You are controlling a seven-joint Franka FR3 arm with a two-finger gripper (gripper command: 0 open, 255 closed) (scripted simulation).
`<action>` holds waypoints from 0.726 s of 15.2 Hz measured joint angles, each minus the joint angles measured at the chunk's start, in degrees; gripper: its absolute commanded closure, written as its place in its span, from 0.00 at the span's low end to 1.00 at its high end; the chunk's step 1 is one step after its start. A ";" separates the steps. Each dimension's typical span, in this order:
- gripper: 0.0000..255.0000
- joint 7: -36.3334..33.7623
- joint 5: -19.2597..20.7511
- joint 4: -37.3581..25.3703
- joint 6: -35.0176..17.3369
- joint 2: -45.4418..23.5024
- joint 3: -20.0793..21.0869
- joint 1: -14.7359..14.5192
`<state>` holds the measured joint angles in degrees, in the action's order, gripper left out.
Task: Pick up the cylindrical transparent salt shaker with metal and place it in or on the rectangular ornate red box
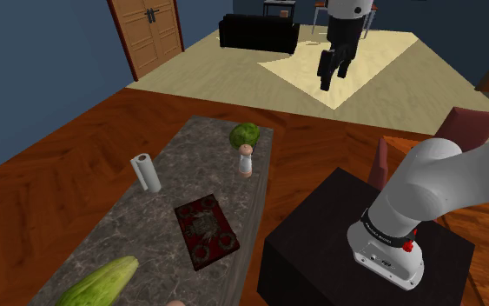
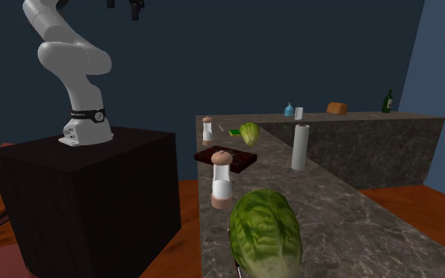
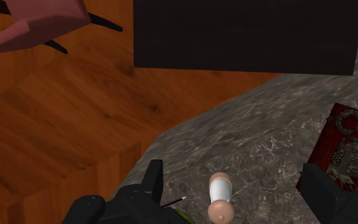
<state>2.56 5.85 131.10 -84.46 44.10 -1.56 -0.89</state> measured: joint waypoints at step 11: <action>0.00 -1.59 -1.45 6.33 -17.21 -11.07 -1.25 -0.31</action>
<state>0.97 4.39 137.42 -101.67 33.03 -2.81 -1.20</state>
